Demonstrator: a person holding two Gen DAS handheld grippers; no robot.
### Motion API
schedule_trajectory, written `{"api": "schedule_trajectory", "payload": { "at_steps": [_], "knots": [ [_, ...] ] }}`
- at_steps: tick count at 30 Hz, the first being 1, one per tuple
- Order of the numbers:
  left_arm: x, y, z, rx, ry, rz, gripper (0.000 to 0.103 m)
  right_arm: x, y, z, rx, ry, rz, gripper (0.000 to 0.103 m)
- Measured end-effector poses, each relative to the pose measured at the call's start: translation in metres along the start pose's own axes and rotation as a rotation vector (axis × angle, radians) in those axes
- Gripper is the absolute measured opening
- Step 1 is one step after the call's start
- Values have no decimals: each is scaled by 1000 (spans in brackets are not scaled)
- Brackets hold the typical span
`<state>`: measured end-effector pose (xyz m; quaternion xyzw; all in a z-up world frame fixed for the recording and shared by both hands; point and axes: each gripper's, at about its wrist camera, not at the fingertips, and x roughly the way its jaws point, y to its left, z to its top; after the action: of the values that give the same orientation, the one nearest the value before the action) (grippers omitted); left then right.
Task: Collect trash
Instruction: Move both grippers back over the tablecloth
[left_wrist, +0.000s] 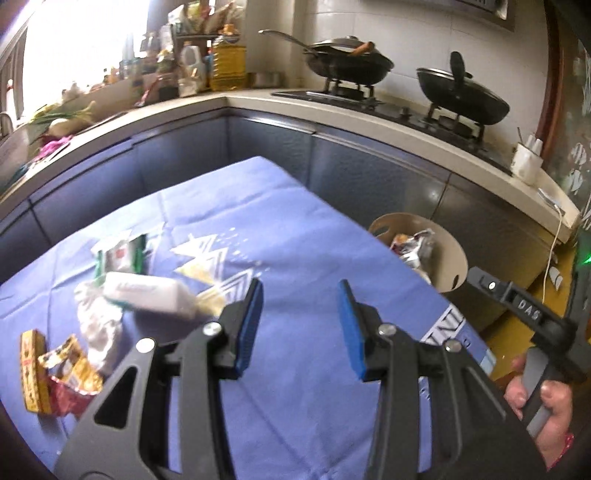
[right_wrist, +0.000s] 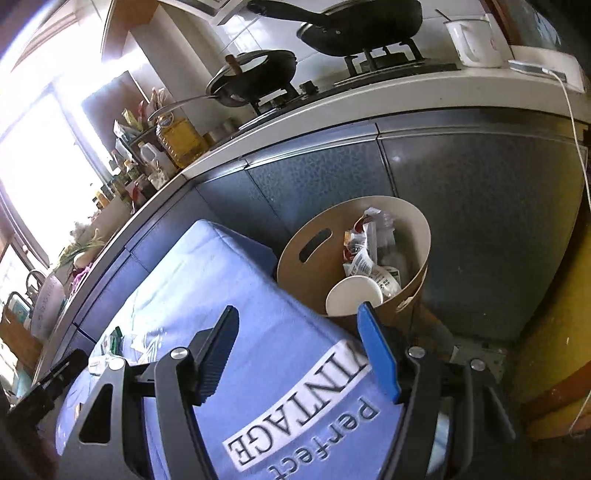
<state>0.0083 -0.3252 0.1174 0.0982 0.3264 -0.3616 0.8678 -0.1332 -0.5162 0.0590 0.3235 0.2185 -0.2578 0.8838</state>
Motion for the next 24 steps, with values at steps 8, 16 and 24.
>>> {"api": "schedule_trajectory", "payload": {
  "at_steps": [8,16,24],
  "knots": [
    [-17,28,-21,-36,-24,50,39,-11,30,-7,-38,-9,13,72],
    [-36,82,-81,-54,-50,176,39,13,67,-46,-133,134,27,82],
    [-78,173,-158,-240,6,358,39,28,128,-115,-278,309,113,82]
  ]
}}
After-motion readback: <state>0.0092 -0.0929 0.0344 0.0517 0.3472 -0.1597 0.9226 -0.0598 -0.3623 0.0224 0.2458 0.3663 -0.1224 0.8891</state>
